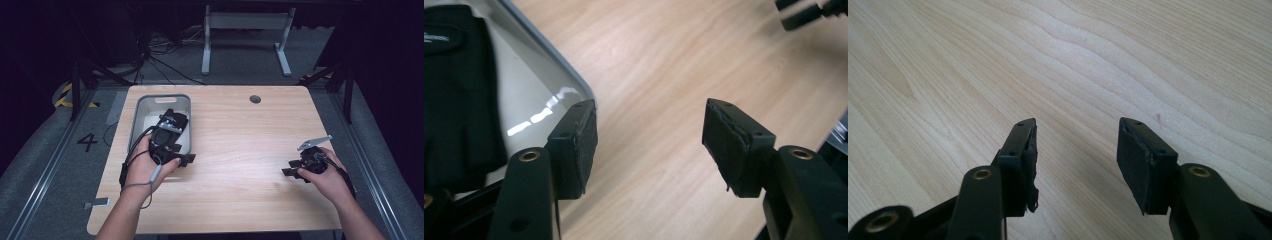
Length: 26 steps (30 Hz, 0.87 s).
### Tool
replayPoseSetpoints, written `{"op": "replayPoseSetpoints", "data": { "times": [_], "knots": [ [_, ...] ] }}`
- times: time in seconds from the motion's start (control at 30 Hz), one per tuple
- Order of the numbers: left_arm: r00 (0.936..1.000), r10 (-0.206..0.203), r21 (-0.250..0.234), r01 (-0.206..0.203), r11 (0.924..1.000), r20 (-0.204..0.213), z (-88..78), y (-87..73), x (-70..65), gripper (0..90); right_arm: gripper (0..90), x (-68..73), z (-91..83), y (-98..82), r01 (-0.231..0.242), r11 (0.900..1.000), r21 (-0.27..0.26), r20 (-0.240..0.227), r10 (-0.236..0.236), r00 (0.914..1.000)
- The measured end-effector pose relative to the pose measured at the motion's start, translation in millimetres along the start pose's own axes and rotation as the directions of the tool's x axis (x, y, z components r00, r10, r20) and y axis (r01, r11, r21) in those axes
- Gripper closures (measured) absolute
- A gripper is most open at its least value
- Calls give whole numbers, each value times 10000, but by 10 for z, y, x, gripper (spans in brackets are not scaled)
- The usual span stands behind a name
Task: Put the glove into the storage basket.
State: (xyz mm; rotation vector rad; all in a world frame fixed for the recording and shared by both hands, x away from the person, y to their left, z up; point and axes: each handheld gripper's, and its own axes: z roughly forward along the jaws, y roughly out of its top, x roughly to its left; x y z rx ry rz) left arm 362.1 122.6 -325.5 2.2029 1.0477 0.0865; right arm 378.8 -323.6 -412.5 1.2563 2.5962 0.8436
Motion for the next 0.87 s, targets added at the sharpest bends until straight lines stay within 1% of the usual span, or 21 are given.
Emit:
{"op": "replayPoseSetpoints", "data": {
  "times": [0.13, 0.17, 0.23, 0.33, 0.4, 0.43, 0.53, 0.6, 0.73, 0.77, 0.83, 0.87],
  "knots": [
    [9994, 330, 90, -330, 9994, 56, 68, -123, -76, 393, 513, 4, -5, -18, -38, 10000, 55, -5, 38, 10000],
    [9993, 354, 99, -355, 9993, 92, 90, -146, -88, 389, 513, 5, -5, -21, -42, 10000, 63, -7, 42, 10000],
    [9987, 424, 280, -432, 9987, 271, 145, -201, -105, 385, 510, 4, -4, -25, -25, 10000, 73, -18, 25, 10000],
    [9968, 608, 337, -626, 9975, 517, 232, -292, -115, 376, 509, 6, -1, -27, -25, 10000, 81, -36, 25, 10000],
    [9959, 674, 431, -701, 9966, 612, 308, -340, -110, 370, 509, 8, 2, -30, -25, 10000, 72, -32, 26, 10000],
    [9952, 776, 480, -805, 9956, 603, 335, -363, -103, 365, 509, 8, 2, -31, -12, 10000, 69, -29, 12, 10000],
    [9970, 579, 682, -613, 9958, 505, 391, -423, -67, 366, 508, 9, -6, -39, 6, 10000, 83, -46, -5, 10000],
    [9975, 540, 837, -577, 9948, 462, 434, -457, -45, 361, 509, 8, -11, -44, 70, 10000, 35, -31, -70, 10000],
    [9960, 630, 1446, -717, 9869, 636, 532, -543, -7, 329, 509, 23, -15, -48, 76, 10000, 26, -63, -76, 10000],
    [9959, 658, 1515, -747, 9856, 628, 548, -561, 5, 324, 508, 27, -15, -49, 88, 10000, 25, -76, -88, 9999],
    [9942, 925, 1497, -998, 9837, 550, 575, -590, 24, 312, 507, 29, -10, -49, 105, 9999, 42, -89, -105, 9999],
    [9938, 976, 1493, -1045, 9832, 532, 588, -598, 31, 305, 507, 30, -7, -50, 78, 9999, 74, -85, -78, 9999]
  ]
}}
